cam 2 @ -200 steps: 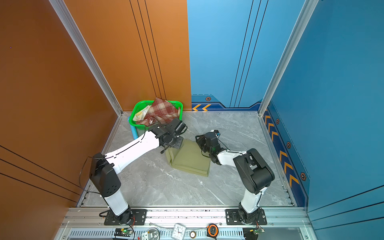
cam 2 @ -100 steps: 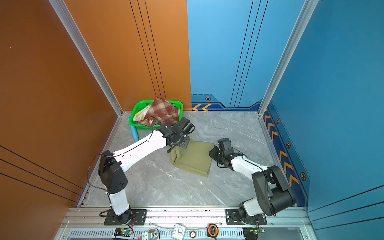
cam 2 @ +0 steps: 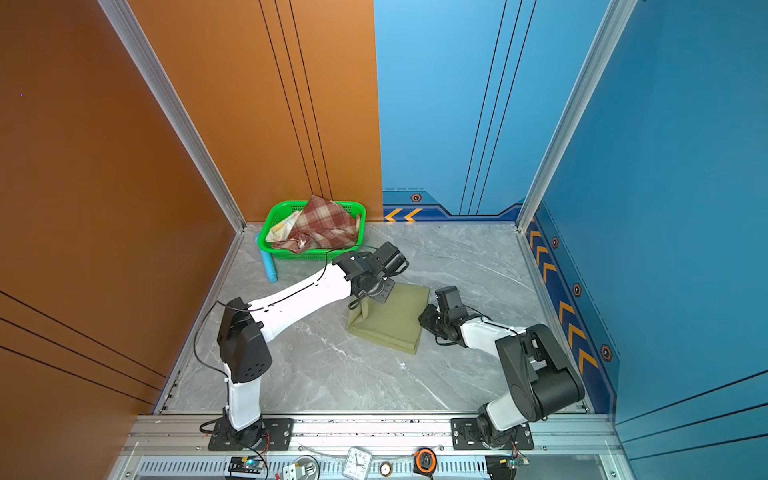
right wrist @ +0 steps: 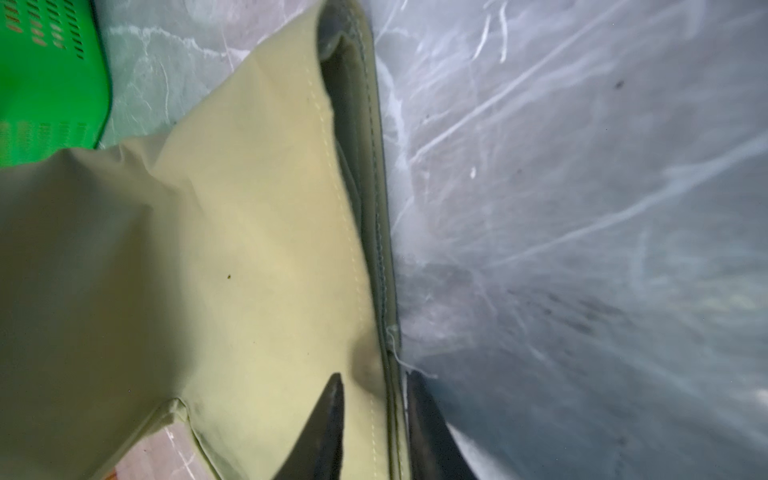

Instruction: Fold and stack the skirts

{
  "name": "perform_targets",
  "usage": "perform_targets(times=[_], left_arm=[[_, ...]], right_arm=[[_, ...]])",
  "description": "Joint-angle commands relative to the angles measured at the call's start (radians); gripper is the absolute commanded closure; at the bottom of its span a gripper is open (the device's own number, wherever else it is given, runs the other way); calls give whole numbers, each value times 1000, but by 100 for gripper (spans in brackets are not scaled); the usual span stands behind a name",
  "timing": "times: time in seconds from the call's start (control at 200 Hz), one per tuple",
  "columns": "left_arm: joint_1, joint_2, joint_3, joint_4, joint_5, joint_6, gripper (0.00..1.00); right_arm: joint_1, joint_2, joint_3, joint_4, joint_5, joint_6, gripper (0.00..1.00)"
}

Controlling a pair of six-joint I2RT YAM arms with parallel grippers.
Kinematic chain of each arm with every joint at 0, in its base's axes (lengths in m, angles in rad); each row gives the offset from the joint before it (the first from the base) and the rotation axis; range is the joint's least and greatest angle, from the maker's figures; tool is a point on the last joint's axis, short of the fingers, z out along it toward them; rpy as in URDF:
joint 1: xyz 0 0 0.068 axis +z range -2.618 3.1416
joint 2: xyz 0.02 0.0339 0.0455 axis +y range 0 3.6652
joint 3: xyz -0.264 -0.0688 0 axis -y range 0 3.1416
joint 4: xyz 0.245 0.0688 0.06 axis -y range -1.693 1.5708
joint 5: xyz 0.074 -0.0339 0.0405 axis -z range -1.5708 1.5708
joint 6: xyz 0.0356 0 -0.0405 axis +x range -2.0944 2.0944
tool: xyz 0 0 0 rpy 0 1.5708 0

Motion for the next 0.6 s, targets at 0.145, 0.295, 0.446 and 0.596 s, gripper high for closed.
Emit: perform_targets(times=[0.145, 0.295, 0.446, 0.596], left_arm=[[-80, 96, 111, -45, -9, 9, 100], [-123, 168, 164, -54, 17, 1, 100], [-154, 239, 213, -63, 46, -8, 100], [-172, 292, 254, -70, 67, -12, 100]], right_arm=[[5, 88, -83, 205, -38, 83, 80], [3, 88, -104, 254, -32, 110, 83], [-4, 87, -131, 294, -22, 129, 84], [-12, 90, -155, 324, -15, 143, 84]])
